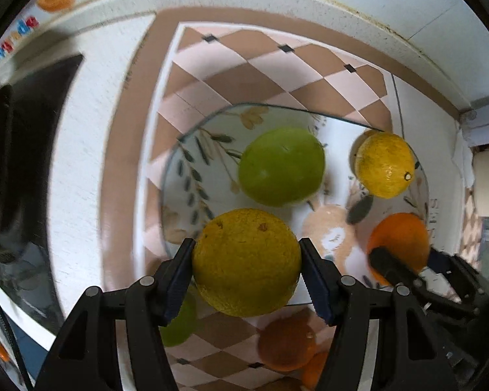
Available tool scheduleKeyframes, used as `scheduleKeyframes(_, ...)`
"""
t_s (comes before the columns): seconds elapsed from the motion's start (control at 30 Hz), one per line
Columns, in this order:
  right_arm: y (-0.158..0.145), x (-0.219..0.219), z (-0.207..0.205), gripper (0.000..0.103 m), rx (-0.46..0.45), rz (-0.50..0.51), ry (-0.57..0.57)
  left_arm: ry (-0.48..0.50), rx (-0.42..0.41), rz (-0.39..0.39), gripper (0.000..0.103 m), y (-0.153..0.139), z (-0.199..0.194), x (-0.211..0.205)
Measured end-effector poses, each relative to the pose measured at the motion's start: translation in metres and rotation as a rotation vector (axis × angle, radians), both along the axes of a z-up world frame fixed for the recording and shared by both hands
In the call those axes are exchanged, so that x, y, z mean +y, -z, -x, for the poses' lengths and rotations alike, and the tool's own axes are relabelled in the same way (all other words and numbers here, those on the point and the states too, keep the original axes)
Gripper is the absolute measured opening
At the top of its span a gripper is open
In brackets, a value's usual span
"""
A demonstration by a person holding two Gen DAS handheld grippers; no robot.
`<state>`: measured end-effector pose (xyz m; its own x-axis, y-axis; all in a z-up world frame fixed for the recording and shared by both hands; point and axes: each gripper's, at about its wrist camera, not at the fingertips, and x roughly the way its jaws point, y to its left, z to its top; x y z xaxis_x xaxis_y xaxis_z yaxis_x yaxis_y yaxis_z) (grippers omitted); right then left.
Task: Organize fruits
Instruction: 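Set the lemon on the plate with the left gripper while the right sets the orange, then withdraw both grippers from the plate toward the loose fruits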
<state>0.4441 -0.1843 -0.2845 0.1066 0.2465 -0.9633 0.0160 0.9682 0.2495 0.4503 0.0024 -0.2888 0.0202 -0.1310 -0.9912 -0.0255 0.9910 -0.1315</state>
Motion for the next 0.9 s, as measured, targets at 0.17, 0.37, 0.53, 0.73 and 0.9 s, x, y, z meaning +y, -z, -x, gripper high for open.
scheduleKeyframes(0.17, 0.007, 0.000, -0.001, 0.068, 0.032, -0.035, -0.008, -0.032, 0.063, 0.090, 0.061, 0.017, -0.003, 0.000)
scheduleKeyframes(0.37, 0.014, -0.004, 0.001, 0.073, 0.081, -0.047, 0.005, -0.030, 0.120, 0.108, 0.061, 0.025, 0.002, -0.007)
scheduleKeyframes(0.53, -0.004, -0.010, 0.004, 0.082, 0.048, -0.029, 0.013, -0.021, 0.079, 0.117, 0.084, 0.013, 0.005, -0.007)
scheduleKeyframes(0.73, -0.033, -0.012, 0.014, 0.093, -0.021, 0.148, -0.002, 0.015, -0.008, 0.043, 0.085, -0.018, 0.015, -0.007)
scheduleKeyframes(0.9, -0.055, -0.017, 0.031, 0.094, -0.072, 0.209, 0.014, 0.023, -0.124, -0.064, 0.085, -0.046, 0.029, 0.000)
